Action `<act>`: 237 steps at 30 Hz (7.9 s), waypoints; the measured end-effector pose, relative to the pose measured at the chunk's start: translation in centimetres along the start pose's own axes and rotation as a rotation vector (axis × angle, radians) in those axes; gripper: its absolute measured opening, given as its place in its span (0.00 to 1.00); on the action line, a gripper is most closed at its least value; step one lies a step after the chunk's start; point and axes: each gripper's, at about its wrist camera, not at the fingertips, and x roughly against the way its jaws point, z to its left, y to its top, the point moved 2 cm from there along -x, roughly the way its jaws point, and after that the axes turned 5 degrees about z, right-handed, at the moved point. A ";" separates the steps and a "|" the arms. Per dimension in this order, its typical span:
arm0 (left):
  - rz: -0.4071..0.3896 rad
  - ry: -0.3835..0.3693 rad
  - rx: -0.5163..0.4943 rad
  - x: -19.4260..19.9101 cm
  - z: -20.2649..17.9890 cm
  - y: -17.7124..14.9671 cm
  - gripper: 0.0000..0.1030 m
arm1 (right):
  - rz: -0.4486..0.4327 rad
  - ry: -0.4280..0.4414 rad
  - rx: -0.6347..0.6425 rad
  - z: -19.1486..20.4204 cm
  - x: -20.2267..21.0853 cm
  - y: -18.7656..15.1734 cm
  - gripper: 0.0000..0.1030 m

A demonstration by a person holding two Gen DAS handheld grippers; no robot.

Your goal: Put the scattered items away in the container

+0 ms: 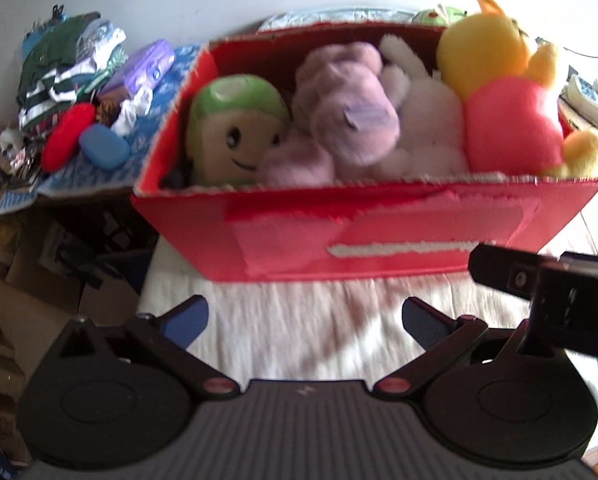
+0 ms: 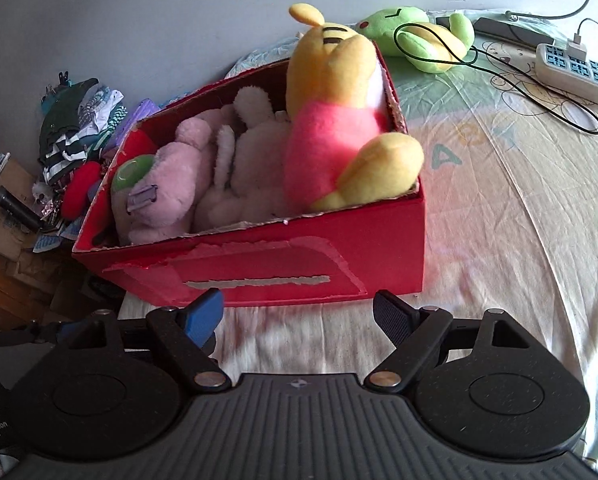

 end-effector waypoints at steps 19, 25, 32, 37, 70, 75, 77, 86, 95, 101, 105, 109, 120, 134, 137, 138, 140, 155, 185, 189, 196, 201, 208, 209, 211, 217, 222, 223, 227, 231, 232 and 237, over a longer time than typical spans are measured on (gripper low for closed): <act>-0.149 -0.052 -0.069 4.6 3.7 6.2 1.00 | -0.135 -0.032 -0.035 3.2 3.9 5.2 0.82; -0.214 -0.012 -0.020 5.7 5.3 9.1 1.00 | -0.183 -0.054 -0.034 4.0 5.0 8.2 0.82; -0.304 0.005 0.005 9.3 6.6 13.6 1.00 | -0.140 -0.087 0.018 6.2 5.9 11.9 0.83; -0.369 0.011 0.005 11.6 6.3 15.7 1.00 | -0.184 -0.113 0.040 6.9 7.8 13.8 0.83; -0.221 0.022 -0.012 3.6 5.4 12.2 1.00 | -0.160 -0.231 -0.028 3.2 3.3 9.6 0.85; -0.193 -0.032 -0.029 2.3 5.9 10.5 1.00 | -0.172 -0.292 -0.020 1.9 3.8 9.4 0.85; -0.174 -0.065 -0.035 1.9 6.1 9.6 1.00 | -0.170 -0.296 -0.052 0.6 4.2 9.3 0.85; -0.183 -0.239 -0.078 3.3 6.0 7.9 1.00 | -0.160 -0.342 -0.176 -2.9 4.9 8.6 0.82; -0.166 -0.190 -0.082 3.1 6.3 7.6 1.00 | -0.143 -0.297 -0.064 0.9 3.8 8.2 0.83; -0.148 -0.232 -0.068 3.5 6.6 6.2 1.00 | -0.117 -0.290 0.007 2.9 3.5 6.8 0.83; -0.158 -0.224 -0.079 4.2 6.1 5.0 1.00 | -0.110 -0.306 0.006 2.9 4.0 6.0 0.83; -0.143 -0.183 -0.090 4.2 5.6 3.8 1.00 | -0.093 -0.295 0.024 3.0 4.0 5.1 0.83; -0.037 -0.088 -0.123 2.8 4.6 1.8 1.00 | -0.005 -0.287 0.080 3.2 2.6 3.3 0.83; -0.109 -0.014 -0.147 4.6 3.2 3.0 1.00 | -0.015 -0.250 0.098 2.9 3.4 4.4 0.83; -0.121 -0.005 -0.133 4.9 3.3 4.0 1.00 | -0.032 -0.240 0.097 3.0 3.7 5.2 0.83; -0.123 -0.008 -0.125 4.9 3.4 4.4 1.00 | -0.038 -0.239 0.099 3.1 3.8 5.4 0.83; -0.130 -0.004 -0.114 5.2 3.4 5.0 1.00 | -0.052 -0.240 0.106 3.3 3.9 5.8 0.83; -0.143 -0.009 -0.088 4.7 4.1 6.3 1.00 | -0.083 -0.250 0.115 3.9 3.9 7.0 0.84; -0.141 -0.023 0.028 0.6 4.2 9.7 1.00 | -0.137 -0.225 0.082 3.2 0.5 9.8 0.84; -0.156 -0.017 0.028 0.7 4.1 10.2 1.00 | -0.187 -0.195 0.078 3.2 1.2 10.1 0.83; -0.187 -0.010 0.031 1.6 3.8 11.0 1.00 | -0.262 -0.169 0.097 3.3 2.6 10.2 0.82; -0.175 -0.021 0.041 1.6 3.8 10.8 1.00 | -0.252 -0.153 0.103 3.4 2.4 9.8 0.77; -0.151 -0.026 0.053 1.6 4.0 10.2 1.00 | -0.229 -0.140 0.120 3.9 2.2 8.9 0.72; -0.148 -0.028 0.052 1.6 3.9 10.0 1.00 | -0.224 -0.142 0.119 3.9 2.2 8.9 0.72; -0.140 -0.034 0.056 1.6 3.9 9.7 1.00 | -0.216 -0.152 0.119 3.9 2.1 8.7 0.71; -0.122 -0.036 0.068 1.5 4.0 9.3 1.00 | -0.210 -0.184 0.103 3.5 2.2 8.4 0.70; -0.117 -0.035 0.063 1.4 3.9 9.0 1.00 | -0.181 -0.185 0.098 3.5 1.7 8.2 0.65; -0.118 -0.036 0.062 1.4 4.0 9.0 1.00 | -0.176 -0.184 0.093 3.5 1.6 8.1 0.64; -0.114 -0.045 0.071 1.3 4.0 9.0 1.00 | -0.172 -0.186 0.086 3.5 1.4 8.0 0.62; -0.114 -0.047 0.080 1.2 4.2 9.2 1.00 | -0.181 -0.184 0.088 3.7 1.4 8.2 0.62; -0.116 -0.045 0.083 1.2 4.3 9.2 1.00 | -0.183 -0.183 0.090 3.7 1.4 8.2 0.62; -0.107 -0.037 0.095 0.8 4.8 9.3 1.00 | -0.182 -0.172 0.095 3.9 1.2 8.3 0.62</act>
